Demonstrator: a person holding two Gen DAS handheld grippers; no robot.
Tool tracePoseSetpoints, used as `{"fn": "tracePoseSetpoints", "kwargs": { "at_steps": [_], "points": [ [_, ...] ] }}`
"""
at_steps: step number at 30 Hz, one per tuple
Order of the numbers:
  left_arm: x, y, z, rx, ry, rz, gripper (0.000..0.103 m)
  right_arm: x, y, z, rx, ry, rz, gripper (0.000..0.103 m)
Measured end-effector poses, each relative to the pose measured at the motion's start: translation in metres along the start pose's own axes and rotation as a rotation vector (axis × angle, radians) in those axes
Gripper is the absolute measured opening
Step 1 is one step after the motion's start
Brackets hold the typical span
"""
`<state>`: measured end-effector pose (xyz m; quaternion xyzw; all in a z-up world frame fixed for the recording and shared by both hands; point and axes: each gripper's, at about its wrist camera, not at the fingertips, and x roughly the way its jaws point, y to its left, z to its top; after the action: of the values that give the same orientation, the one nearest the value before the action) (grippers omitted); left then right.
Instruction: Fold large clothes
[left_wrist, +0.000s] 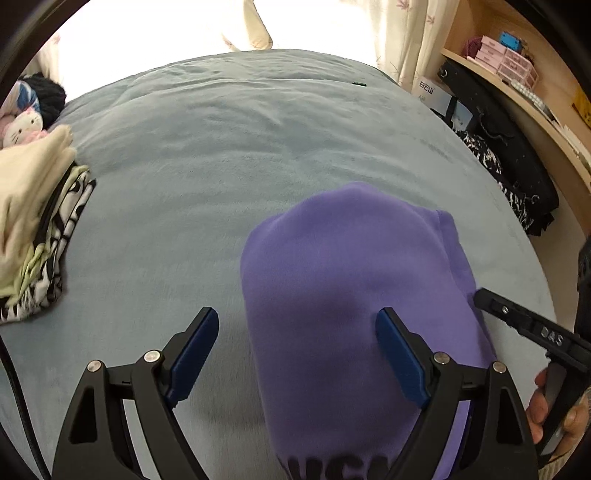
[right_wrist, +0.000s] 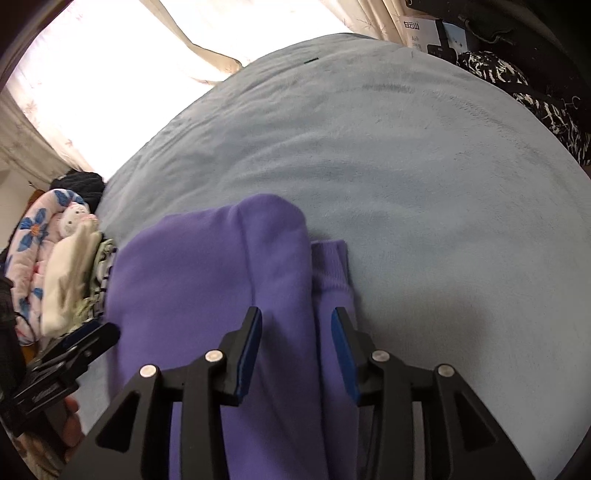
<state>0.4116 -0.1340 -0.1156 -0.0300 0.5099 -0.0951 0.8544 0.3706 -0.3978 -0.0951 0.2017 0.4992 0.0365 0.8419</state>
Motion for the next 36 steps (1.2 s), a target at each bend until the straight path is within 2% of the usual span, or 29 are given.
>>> {"fn": "tracePoseSetpoints", "kwargs": {
  "at_steps": [7,11,14,19,22,27,33,36],
  "points": [
    [-0.045,-0.003,-0.031,0.018,-0.048,0.027,0.086,-0.048,0.007,-0.035,-0.043,-0.032,0.023,0.044],
    [-0.067,-0.010,-0.056,0.041,-0.033,0.018,0.086,-0.067,0.014,-0.061,-0.093,-0.033,-0.004,0.045],
    [-0.082,-0.013,-0.077,0.042,-0.022,0.008,0.086,-0.079,0.016,-0.081,-0.118,-0.036,-0.028,0.052],
    [-0.101,-0.019,-0.110,0.077,0.000,-0.016,0.086,-0.094,0.011,-0.109,-0.103,-0.005,-0.002,0.067],
    [-0.112,-0.020,-0.125,0.080,0.023,-0.037,0.086,-0.101,0.007,-0.115,-0.083,0.000,0.011,0.074],
    [-0.124,-0.015,-0.133,0.028,0.068,-0.104,0.086,-0.112,0.006,-0.116,-0.056,0.019,0.060,0.097],
    [-0.130,-0.005,-0.128,-0.028,0.119,-0.214,0.086,-0.123,0.013,-0.109,-0.066,0.032,0.093,0.103],
    [-0.128,-0.004,-0.123,-0.024,0.131,-0.222,0.086,-0.128,0.021,-0.103,-0.114,0.038,0.087,0.103]
  ]
}}
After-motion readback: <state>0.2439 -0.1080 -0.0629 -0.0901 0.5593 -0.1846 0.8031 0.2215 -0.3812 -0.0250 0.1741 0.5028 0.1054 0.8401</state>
